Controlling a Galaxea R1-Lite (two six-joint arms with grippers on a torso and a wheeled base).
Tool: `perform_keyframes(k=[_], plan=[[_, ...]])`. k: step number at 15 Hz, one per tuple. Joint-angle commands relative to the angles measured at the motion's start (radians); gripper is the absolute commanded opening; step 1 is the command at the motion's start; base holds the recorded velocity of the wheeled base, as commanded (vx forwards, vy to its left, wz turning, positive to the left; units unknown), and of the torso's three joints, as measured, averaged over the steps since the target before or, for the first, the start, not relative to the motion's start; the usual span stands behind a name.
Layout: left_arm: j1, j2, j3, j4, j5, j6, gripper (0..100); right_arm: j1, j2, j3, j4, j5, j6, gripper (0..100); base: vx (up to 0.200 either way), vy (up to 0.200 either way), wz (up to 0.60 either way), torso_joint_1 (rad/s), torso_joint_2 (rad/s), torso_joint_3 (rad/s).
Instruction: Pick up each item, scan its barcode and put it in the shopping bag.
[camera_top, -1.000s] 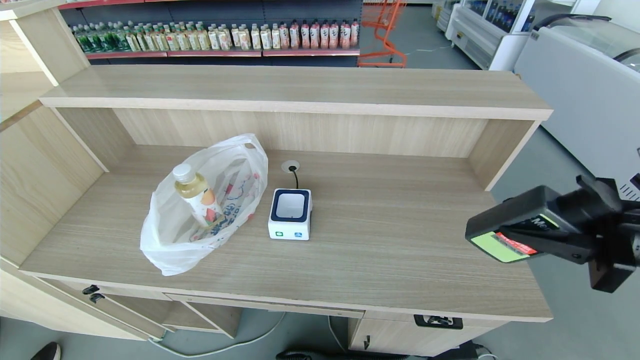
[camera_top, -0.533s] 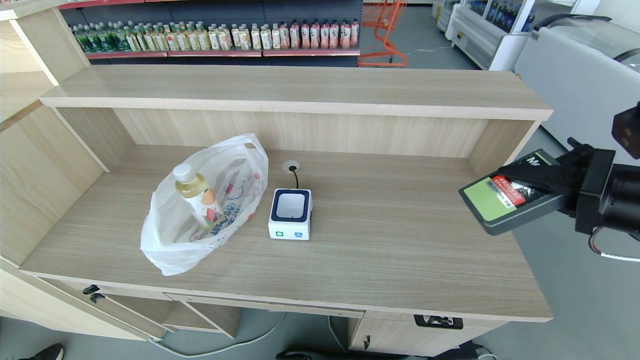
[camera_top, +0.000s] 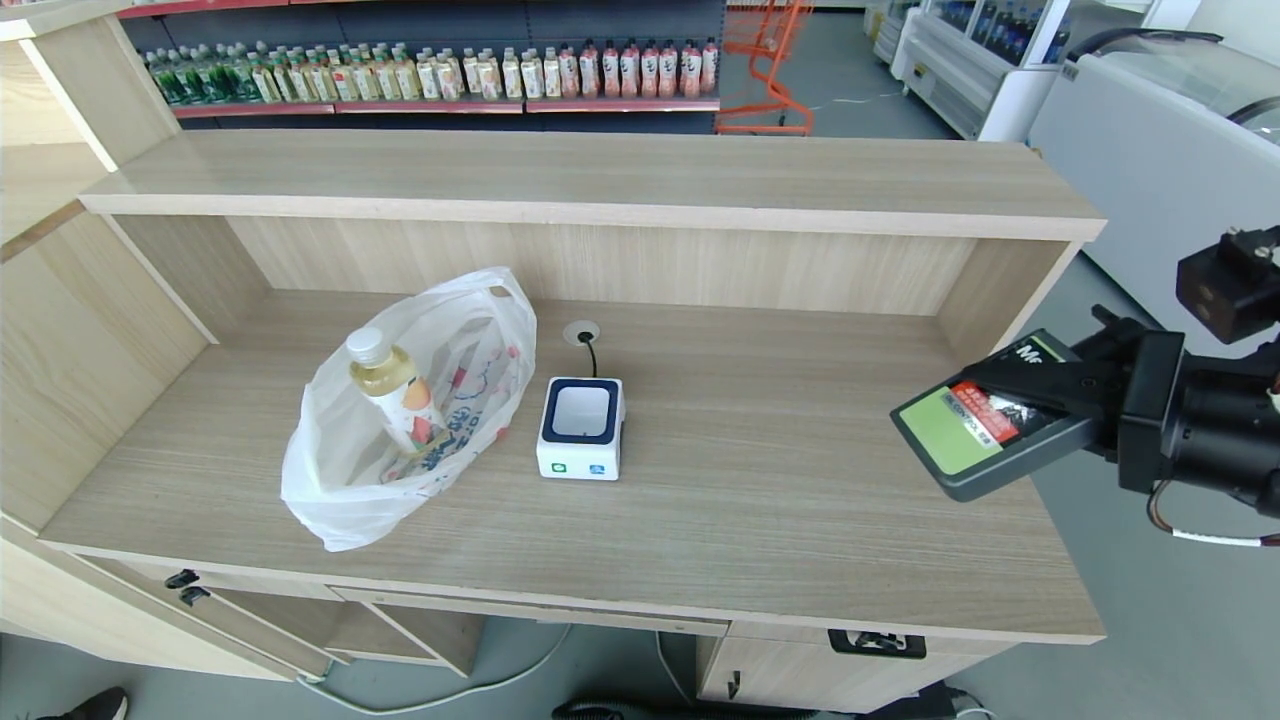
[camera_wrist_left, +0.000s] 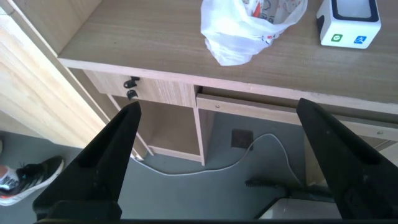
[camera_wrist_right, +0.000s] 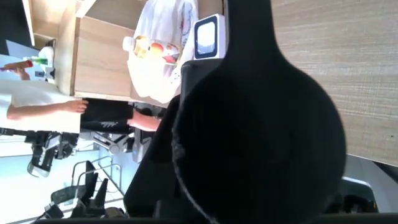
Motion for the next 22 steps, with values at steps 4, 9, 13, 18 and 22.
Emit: perform_keyframes(k=[4,9,13,18,22], plan=[[0.0,0.0,0.0,0.0,0.001,0.002,100,0.021,0.006,0.006,0.004,0.0,-0.001,0,0.0,0.05,0.0,0.001,0.0,0.001],[0.0,0.0,0.0,0.0,0.001,-0.003,100,0.022,0.007,0.009,0.01,0.0,-0.03,0,0.0,0.2,0.0,0.005,0.0,0.0],[0.0,0.0,0.0,0.0,0.001,-0.003,100,0.034,0.009,0.009,0.01,0.0,-0.061,0,0.0,0.2,0.0,0.004,0.0,0.004],[0.0,0.0,0.0,0.0,0.001,0.003,100,0.033,0.009,0.046,0.01,0.0,-0.103,0,0.04,0.04,0.0,0.002,0.0,0.0],[0.0,0.0,0.0,0.0,0.001,0.002,100,0.034,0.012,0.061,0.009,0.0,-0.113,0,0.2,0.0,0.0,-0.001,0.0,0.005]])
